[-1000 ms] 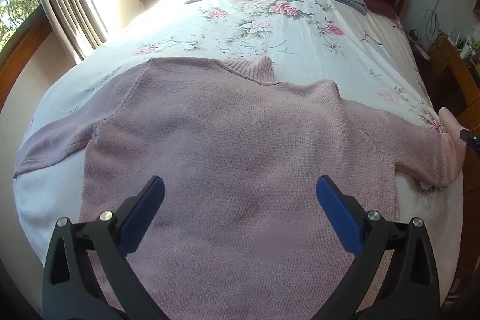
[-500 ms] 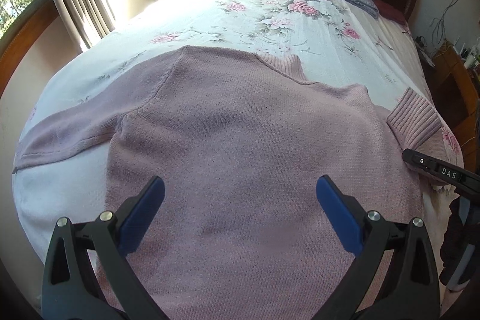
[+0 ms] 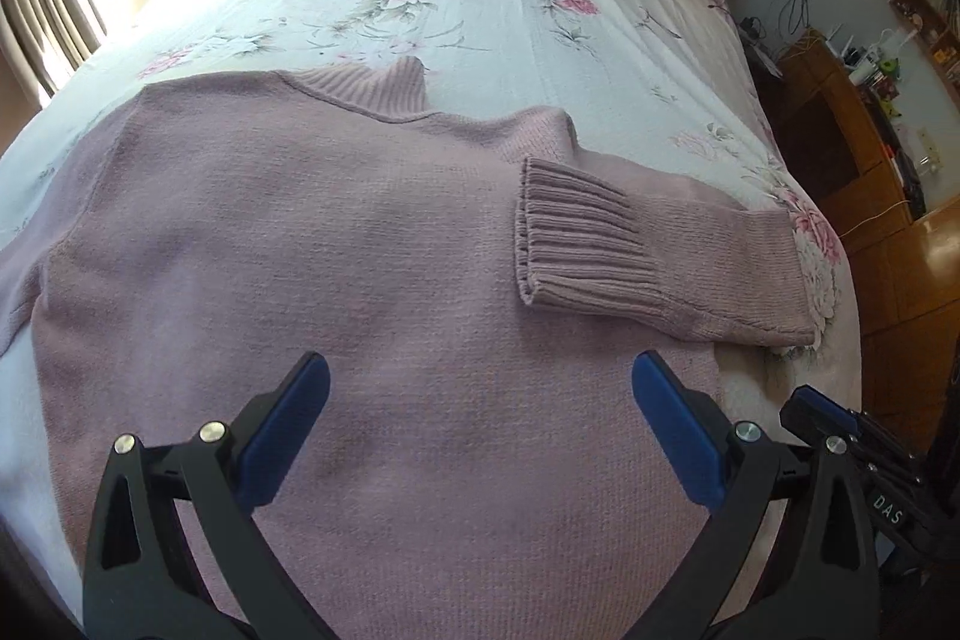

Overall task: Fold small clothes
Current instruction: 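Fold the held sleeve across the sweater body and release with the right gripper, then grasp the other sleeve cuff with the left gripper and fold it across the body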

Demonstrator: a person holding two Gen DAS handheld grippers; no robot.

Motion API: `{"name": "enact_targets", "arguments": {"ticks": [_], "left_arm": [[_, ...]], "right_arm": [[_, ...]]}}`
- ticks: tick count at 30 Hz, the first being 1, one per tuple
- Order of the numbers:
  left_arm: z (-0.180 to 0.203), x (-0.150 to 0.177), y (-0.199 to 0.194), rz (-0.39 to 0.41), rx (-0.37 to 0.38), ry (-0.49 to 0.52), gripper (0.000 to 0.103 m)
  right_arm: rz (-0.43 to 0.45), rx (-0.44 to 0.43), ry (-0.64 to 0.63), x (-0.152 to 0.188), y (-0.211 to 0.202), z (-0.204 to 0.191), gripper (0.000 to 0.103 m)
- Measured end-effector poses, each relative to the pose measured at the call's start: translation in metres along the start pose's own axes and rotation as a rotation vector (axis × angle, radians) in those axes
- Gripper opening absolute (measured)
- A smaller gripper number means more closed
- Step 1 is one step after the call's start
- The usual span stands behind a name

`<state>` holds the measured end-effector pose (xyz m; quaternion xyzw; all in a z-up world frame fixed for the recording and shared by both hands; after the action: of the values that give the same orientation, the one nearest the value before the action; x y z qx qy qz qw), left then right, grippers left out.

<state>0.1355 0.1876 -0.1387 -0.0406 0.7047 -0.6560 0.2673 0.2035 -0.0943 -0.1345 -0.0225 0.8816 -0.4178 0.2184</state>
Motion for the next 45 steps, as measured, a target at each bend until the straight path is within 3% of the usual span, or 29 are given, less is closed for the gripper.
{"name": "enact_targets", "arguments": {"ticks": [4, 7, 9, 10, 12, 14, 19, 22, 30, 35, 39, 45], "left_arm": [[0.018, -0.013, 0.033, -0.093, 0.02, -0.046, 0.099], [0.023, -0.02, 0.046, -0.136, 0.06, -0.095, 0.091], [0.026, -0.025, 0.045, -0.123, 0.051, -0.089, 0.065], [0.029, -0.027, 0.044, -0.122, 0.056, -0.086, 0.058], [0.032, -0.029, 0.041, -0.122, 0.086, -0.087, 0.026], [0.032, -0.032, 0.034, -0.106, 0.103, -0.098, 0.008], [0.018, -0.038, -0.001, -0.013, 0.23, -0.163, 0.007], [0.001, -0.043, -0.026, 0.054, 0.257, -0.205, 0.007], [-0.095, -0.065, -0.078, 0.261, 0.087, -0.302, 0.007], [-0.158, -0.07, -0.079, 0.271, 0.005, -0.387, 0.006], [-0.194, -0.069, -0.063, 0.233, -0.02, -0.423, 0.006], [-0.215, -0.06, -0.012, 0.128, -0.062, -0.44, 0.007]], "right_arm": [[0.04, 0.014, 0.019, 0.014, -0.024, 0.012, 0.035], [0.064, 0.038, 0.026, 0.022, -0.037, 0.019, 0.038], [0.073, 0.044, 0.036, 0.027, -0.042, 0.024, 0.039], [0.076, 0.045, 0.045, 0.028, -0.043, 0.027, 0.039], [0.08, 0.05, 0.065, 0.031, -0.042, 0.032, 0.039], [0.082, 0.052, 0.078, 0.031, -0.04, 0.034, 0.039], [0.07, 0.058, 0.071, 0.029, -0.029, 0.027, 0.039], [0.061, 0.064, 0.059, 0.025, -0.023, 0.022, 0.039], [0.045, 0.064, 0.024, 0.014, -0.012, 0.007, 0.039], [0.037, 0.054, 0.003, 0.0, -0.002, -0.006, 0.04], [0.035, 0.015, 0.014, -0.022, 0.008, -0.013, 0.045], [0.001, -0.113, 0.206, -0.062, 0.042, 0.003, 0.048]]}}
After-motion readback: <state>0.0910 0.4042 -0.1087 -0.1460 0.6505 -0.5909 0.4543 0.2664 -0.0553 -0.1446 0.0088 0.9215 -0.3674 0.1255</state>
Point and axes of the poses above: each gripper's, at about its wrist camera, not at the fingertips, and y roughly the way its jaws point, z to its right, x to its underside, the point moved 2 cm from there along y, roughly the way its jaws point, and after that the axes turned 14 degrees about -x, right-handed, at the moved point
